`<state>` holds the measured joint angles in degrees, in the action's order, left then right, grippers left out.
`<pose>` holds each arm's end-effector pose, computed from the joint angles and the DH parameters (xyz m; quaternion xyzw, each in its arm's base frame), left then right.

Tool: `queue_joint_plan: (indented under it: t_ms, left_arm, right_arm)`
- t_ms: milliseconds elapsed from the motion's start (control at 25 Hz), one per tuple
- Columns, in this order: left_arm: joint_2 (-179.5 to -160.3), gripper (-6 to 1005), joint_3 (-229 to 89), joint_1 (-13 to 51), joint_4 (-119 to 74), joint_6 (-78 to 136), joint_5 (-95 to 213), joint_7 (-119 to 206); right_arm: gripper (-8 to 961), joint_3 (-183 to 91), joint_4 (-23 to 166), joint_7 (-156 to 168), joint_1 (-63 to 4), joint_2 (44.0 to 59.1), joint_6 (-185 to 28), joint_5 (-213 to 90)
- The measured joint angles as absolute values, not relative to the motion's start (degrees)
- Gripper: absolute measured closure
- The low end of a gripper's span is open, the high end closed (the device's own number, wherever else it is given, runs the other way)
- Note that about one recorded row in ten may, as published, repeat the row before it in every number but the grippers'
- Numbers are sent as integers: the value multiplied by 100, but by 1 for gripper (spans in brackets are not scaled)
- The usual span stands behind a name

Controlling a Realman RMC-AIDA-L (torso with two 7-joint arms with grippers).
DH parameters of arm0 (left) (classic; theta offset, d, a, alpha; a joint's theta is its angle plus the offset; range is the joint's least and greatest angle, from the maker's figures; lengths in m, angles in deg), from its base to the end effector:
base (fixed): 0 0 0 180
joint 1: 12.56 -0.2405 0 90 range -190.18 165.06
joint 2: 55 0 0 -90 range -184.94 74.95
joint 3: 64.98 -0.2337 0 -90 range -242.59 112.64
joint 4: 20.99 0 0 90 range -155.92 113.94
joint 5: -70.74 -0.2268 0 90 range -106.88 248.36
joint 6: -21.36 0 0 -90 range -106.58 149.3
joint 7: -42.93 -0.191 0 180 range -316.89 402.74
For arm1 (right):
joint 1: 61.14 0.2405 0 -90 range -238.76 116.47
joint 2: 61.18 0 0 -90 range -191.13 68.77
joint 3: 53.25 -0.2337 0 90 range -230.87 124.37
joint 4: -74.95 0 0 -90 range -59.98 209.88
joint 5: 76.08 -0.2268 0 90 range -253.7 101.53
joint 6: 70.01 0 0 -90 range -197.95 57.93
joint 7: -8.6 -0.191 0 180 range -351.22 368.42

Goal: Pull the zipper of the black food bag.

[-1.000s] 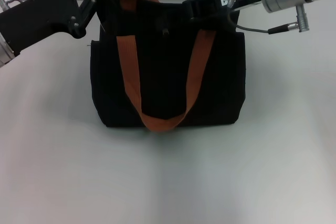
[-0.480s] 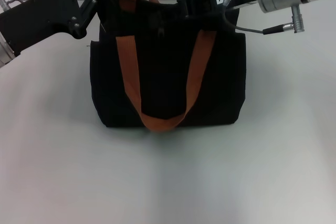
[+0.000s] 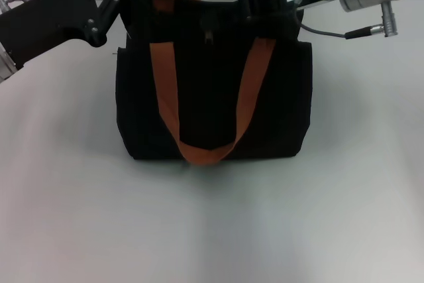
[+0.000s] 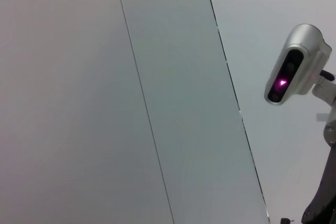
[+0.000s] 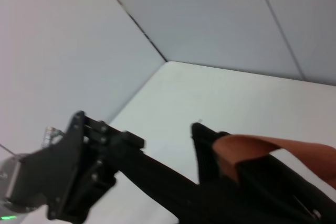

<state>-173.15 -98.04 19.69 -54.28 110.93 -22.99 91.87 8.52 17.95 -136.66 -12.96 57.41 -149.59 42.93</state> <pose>-0.1999 0.3891 0.0302 -0.8766 0.0065 -0.3594 0.3199 0.0751 0.4245 -0.0327 -0.8958 0.4146 0.1435 0.0706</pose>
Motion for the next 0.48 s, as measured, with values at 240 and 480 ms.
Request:
queue_joint_plan:
  t_ms: [240, 480]
  left_arm:
    - [-17321, 952, -9806, 1969, -5420, 11119, -2243, 9187]
    - [-17321, 952, -9835, 1970, -5426, 11148, -2236, 9188]
  right_arm:
    - [592, 958, 1847, -13671, -1238, 5776, -14922, 4416]
    - [587, 1122, 1887, -13705, -1220, 5821, -14803, 4409]
